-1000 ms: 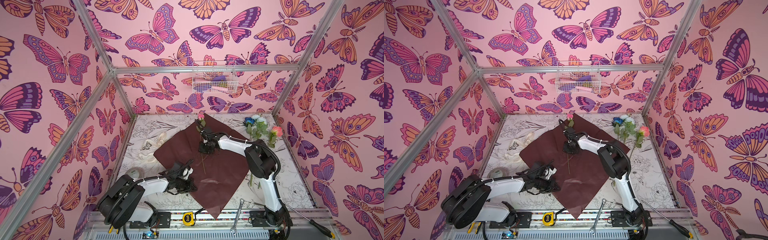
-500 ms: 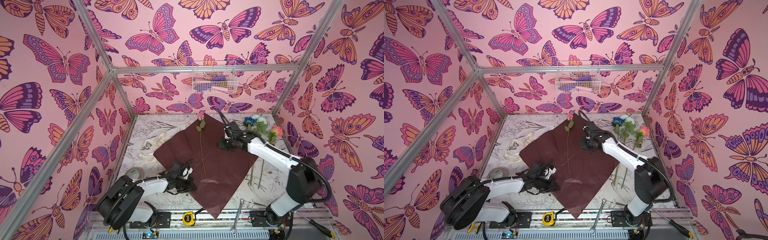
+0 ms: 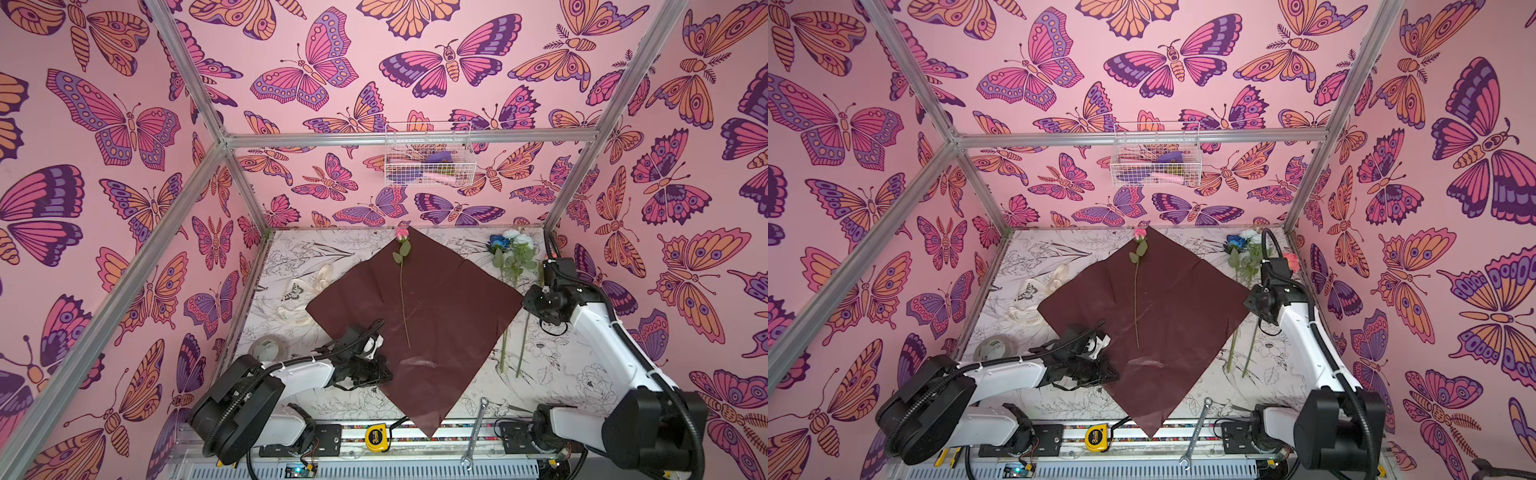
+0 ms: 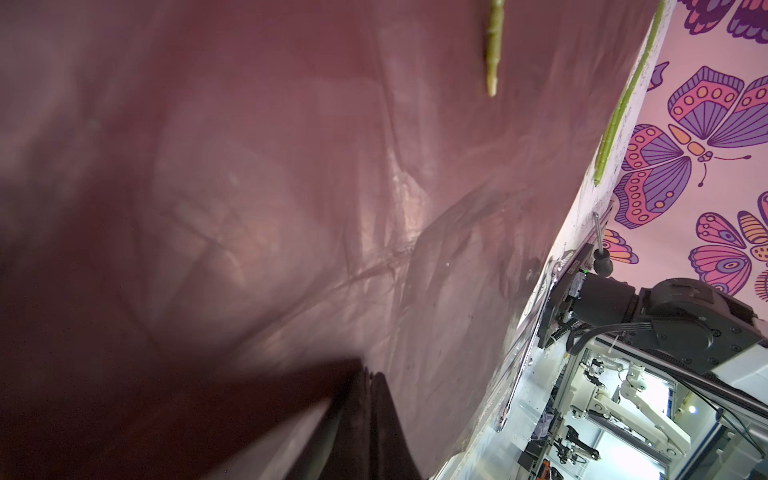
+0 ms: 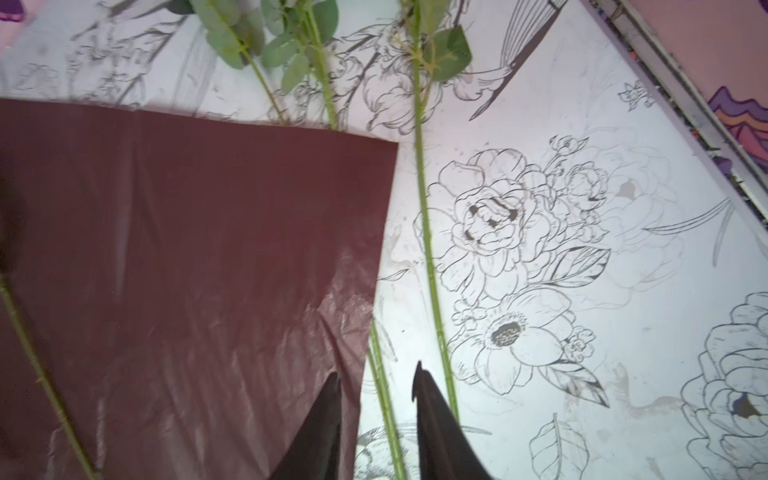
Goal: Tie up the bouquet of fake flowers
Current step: 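Release the pink rose and reach the right gripper to the roses beside the paper, then grasp a second pink rose stem with the right gripper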
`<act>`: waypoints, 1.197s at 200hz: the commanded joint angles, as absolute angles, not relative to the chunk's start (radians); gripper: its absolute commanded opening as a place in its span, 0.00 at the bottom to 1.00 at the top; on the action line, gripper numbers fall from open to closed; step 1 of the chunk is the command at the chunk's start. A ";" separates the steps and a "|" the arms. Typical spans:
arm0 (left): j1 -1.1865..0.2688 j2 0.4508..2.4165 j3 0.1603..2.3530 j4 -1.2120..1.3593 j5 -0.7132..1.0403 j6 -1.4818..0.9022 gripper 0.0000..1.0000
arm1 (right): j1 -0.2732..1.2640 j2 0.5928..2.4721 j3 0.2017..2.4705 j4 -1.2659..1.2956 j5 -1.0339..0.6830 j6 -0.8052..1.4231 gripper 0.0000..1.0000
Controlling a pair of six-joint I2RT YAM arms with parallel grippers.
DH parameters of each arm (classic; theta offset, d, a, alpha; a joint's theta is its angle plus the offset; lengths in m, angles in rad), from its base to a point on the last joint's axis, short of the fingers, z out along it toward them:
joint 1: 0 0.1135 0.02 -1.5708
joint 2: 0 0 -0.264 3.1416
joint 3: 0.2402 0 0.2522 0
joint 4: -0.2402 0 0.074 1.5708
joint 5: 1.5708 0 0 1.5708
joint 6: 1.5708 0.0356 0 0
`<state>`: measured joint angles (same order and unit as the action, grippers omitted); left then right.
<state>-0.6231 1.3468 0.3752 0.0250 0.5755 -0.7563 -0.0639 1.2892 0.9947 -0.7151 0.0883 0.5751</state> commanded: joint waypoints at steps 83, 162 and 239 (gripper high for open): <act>-0.627 1.339 0.341 -0.003 0.524 -0.771 0.00 | -0.183 1.670 1.079 -0.636 0.015 0.496 0.32; -0.628 1.339 0.341 -0.006 0.521 -0.776 0.00 | -0.184 1.824 1.096 -0.574 0.009 0.484 0.26; -0.628 1.335 0.344 -0.013 0.517 -0.775 0.00 | -0.207 1.824 1.169 -0.655 0.022 0.422 0.00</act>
<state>-0.6231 1.3361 0.3668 0.0292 0.5648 -0.7692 -0.1974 1.8194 1.1263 -0.6060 0.0093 0.4721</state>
